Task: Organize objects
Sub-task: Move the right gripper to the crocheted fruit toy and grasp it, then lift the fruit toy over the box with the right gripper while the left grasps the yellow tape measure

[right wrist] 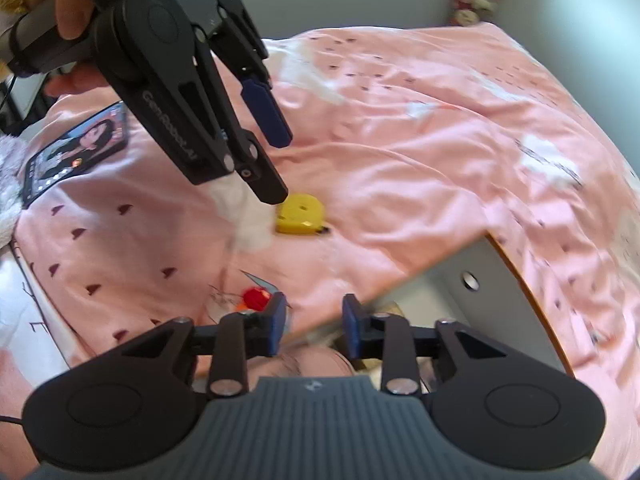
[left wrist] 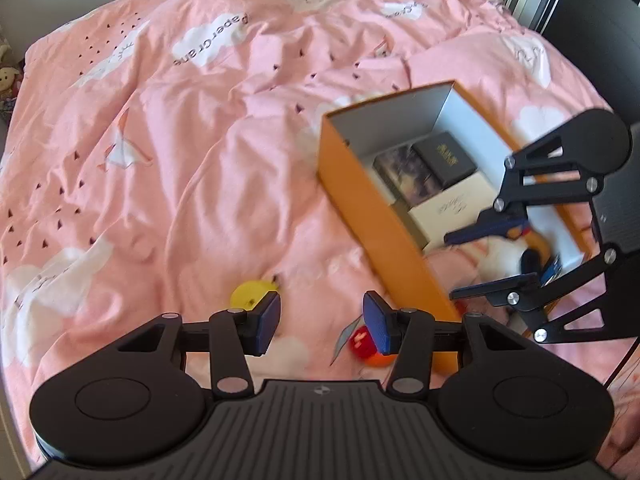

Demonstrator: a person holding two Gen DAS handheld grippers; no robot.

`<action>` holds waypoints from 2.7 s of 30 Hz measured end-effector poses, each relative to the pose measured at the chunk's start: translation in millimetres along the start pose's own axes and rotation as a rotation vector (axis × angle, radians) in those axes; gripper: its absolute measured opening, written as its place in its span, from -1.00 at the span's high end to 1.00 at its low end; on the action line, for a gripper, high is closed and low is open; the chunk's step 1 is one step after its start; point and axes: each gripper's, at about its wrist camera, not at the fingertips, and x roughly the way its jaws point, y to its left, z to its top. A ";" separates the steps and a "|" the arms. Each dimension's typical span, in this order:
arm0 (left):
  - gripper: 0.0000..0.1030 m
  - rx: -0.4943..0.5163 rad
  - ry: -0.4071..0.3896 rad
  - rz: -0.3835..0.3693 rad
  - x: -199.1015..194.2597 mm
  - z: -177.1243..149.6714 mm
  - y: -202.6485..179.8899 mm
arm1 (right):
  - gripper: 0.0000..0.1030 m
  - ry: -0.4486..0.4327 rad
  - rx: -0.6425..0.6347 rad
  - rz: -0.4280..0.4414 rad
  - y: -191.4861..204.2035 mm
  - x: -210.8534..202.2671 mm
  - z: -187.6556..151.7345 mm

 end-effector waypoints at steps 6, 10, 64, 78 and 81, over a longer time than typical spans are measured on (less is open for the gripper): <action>-0.11 0.024 0.027 0.013 5.7 -23.7 15.6 | 0.31 0.083 -0.078 0.057 20.7 35.7 22.4; -0.11 0.026 0.055 0.003 14.5 -31.3 22.6 | 0.31 0.175 -0.107 0.078 29.7 62.5 31.5; -0.29 0.252 0.028 -0.015 35.4 -38.2 41.8 | 0.59 0.138 -0.030 -0.038 -0.7 37.7 46.6; -0.57 0.225 0.112 -0.033 91.8 -14.7 49.9 | 0.58 0.135 0.177 -0.247 -61.8 -13.2 -9.0; -0.64 0.184 0.134 -0.045 108.6 -11.2 53.3 | 0.58 0.153 0.236 -0.243 -73.6 -4.4 -29.4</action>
